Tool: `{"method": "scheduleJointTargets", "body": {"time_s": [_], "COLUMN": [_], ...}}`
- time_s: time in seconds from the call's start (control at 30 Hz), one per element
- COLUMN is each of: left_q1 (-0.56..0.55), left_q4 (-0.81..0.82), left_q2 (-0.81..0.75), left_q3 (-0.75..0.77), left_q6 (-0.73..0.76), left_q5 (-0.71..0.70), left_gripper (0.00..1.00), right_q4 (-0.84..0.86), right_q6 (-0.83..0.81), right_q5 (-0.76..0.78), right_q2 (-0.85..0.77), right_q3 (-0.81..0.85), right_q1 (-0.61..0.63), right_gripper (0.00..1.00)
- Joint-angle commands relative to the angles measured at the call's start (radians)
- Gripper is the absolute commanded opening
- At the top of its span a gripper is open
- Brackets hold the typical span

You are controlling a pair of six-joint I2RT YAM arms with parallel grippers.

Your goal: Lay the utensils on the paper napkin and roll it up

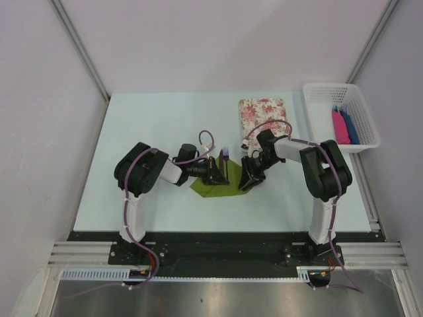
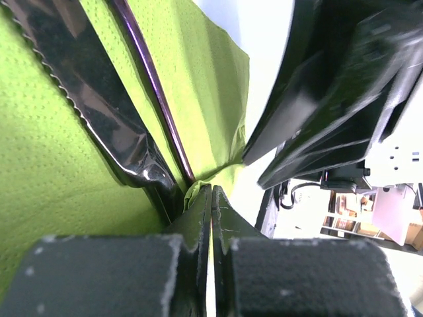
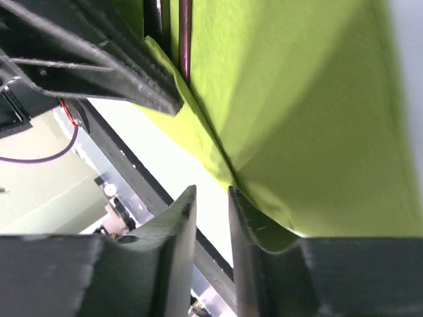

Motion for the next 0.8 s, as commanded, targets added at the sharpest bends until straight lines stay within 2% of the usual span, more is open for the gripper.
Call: {"method": "scheduleJointTargets", "body": {"time_s": [0.0, 0.23, 0.33, 0.57, 0.67, 0.77], "left_q1": [-0.001, -0.001, -0.001, -0.001, 0.001, 0.005], "left_q4": [-0.053, -0.05, -0.051, -0.048, -0.05, -0.048], "left_q2": [0.015, 0.016, 0.016, 0.015, 0.013, 0.013], "left_q3": [0.008, 0.008, 0.008, 0.003, 0.003, 0.002], "left_q6": [0.06, 0.065, 0.067, 0.073, 0.076, 0.076], "left_q5": [-0.05, -0.047, -0.044, -0.036, -0.032, -0.032], "left_gripper": [0.0, 0.0, 0.0, 0.0, 0.0, 0.0], "right_q4": [-0.067, -0.083, -0.066, 0.017, 0.043, 0.078], "right_q6": [-0.039, -0.015, 0.003, 0.036, 0.054, 0.1], "right_q5": [0.056, 0.194, 0.278, 0.271, 0.205, 0.046], "right_q2": [-0.107, -0.173, -0.164, -0.063, 0.008, 0.072], "right_q3": [0.002, 0.0, 0.0, -0.003, -0.005, -0.009], "right_q1": [-0.062, -0.178, -0.192, -0.151, -0.137, -0.131], "right_gripper": [0.39, 0.64, 0.68, 0.67, 0.65, 0.63]}}
